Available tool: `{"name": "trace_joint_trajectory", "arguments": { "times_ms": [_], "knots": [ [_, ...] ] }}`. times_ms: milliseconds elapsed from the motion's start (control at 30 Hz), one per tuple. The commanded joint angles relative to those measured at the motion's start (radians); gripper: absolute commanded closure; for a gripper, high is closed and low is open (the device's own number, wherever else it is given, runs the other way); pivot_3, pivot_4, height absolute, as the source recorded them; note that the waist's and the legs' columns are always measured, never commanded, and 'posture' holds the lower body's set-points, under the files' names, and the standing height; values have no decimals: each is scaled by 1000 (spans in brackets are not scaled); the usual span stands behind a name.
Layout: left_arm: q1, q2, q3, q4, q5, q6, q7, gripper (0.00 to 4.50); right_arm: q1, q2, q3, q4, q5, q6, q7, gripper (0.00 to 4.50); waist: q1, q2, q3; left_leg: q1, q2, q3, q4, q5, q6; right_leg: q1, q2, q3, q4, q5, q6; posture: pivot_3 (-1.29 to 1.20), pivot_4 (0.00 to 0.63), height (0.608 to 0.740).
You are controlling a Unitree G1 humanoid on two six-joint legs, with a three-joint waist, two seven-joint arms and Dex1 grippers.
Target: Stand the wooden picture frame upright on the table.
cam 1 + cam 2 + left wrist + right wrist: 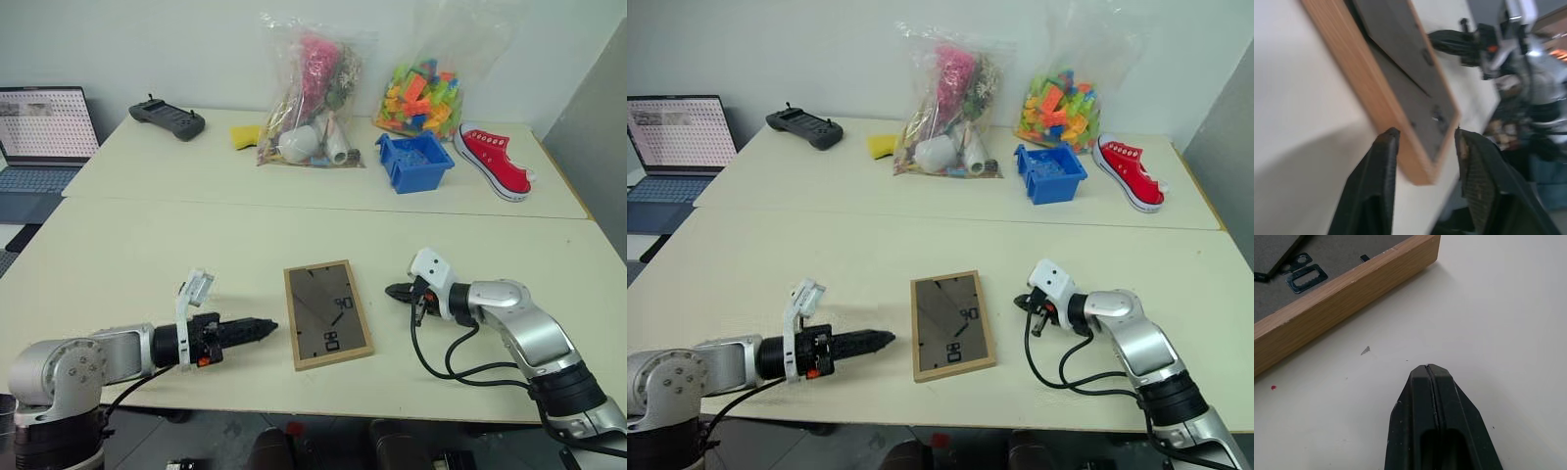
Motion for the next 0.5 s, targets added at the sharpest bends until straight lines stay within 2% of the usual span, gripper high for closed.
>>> {"name": "trace_joint_trajectory", "arguments": {
  "times_ms": [33,167,300,500],
  "knots": [
    [9,-43,23,104,-187,25,204,1573,27,-9,12,-66,19,-2,27,4500,2,1,-1,1,0,0,0,0,0,0,0,0,0,0,0,0,150,740],
    [42,-70,-19,110,-288,25,334,779,47,-19,32,-99,26,17,54,4500,1,0,-1,1,0,0,0,0,0,1,-1,0,0,0,0,0,150,740],
    [43,-152,-56,125,-272,15,419,25,26,21,62,-131,39,58,49,4500,1,1,-1,3,0,0,0,0,0,2,-1,0,0,0,0,0,150,740],
    [25,-323,-98,152,-193,-96,562,4,-17,91,95,-147,50,112,26,4500,11,8,-8,16,-2,0,-3,0,0,19,-2,0,-7,0,0,0,150,740]
  ]
}}
